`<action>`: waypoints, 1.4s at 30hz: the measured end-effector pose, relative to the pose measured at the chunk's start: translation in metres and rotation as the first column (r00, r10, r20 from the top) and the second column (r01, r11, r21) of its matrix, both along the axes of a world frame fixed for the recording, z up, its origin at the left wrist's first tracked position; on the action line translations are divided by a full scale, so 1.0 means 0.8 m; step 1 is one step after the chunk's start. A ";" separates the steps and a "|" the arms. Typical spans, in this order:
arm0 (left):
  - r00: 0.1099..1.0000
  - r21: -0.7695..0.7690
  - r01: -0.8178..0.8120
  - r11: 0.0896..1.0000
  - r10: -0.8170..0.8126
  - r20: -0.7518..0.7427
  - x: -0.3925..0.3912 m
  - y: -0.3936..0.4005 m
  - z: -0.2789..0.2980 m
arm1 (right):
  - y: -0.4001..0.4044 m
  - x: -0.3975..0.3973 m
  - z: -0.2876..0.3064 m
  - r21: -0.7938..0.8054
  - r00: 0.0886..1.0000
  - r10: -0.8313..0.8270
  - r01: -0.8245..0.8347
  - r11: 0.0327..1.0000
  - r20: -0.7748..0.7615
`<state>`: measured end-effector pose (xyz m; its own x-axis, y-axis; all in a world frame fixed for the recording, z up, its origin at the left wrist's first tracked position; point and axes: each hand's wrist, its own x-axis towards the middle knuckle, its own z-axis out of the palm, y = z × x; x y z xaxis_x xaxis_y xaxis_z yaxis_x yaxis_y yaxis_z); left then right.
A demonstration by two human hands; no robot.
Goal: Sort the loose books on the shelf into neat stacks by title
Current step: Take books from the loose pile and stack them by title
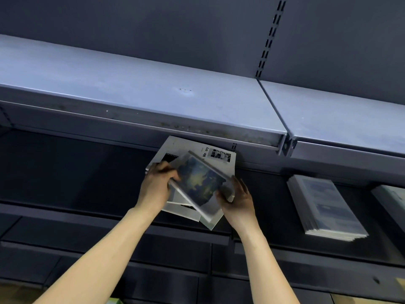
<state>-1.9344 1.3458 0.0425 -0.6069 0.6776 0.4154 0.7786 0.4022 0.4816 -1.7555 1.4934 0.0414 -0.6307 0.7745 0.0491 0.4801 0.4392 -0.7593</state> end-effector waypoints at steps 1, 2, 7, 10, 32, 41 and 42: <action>0.999 0.018 0.014 1.000 -0.015 0.040 -0.003 0.002 0.000 | 0.001 -0.001 -0.004 0.027 0.999 0.018 -0.019 0.999 0.035; 0.997 0.035 0.018 0.999 -0.021 0.071 -0.005 0.005 0.002 | 0.000 -0.002 -0.008 0.068 0.997 0.041 -0.046 0.997 0.072; 0.963 0.033 -0.222 0.974 0.214 0.165 -0.008 0.025 0.013 | -0.010 0.000 -0.018 0.164 0.996 -0.038 0.024 0.986 0.081; 0.906 0.032 -0.278 0.960 0.251 0.340 0.003 0.036 0.021 | -0.011 0.003 -0.024 0.151 0.989 -0.102 0.085 0.985 0.108; 0.750 0.094 -0.069 0.993 -0.011 0.661 0.079 0.025 -0.006 | -0.037 0.010 -0.016 0.109 0.982 -0.176 0.168 0.980 0.072; 0.883 -0.052 0.034 0.998 -0.006 0.469 0.053 0.007 0.006 | -0.069 0.008 0.008 -0.485 0.977 -0.214 0.177 0.856 -0.022; 0.889 -0.053 0.038 0.998 -0.009 0.457 0.053 0.004 0.006 | -0.072 0.008 0.009 -0.540 0.972 -0.229 0.163 0.826 -0.058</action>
<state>-1.8919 1.3488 0.0473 -0.7035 0.7085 0.0555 0.4881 0.4250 0.7623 -1.7494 1.4358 0.0482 -0.4785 0.8095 -0.3401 0.4076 -0.1383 -0.9026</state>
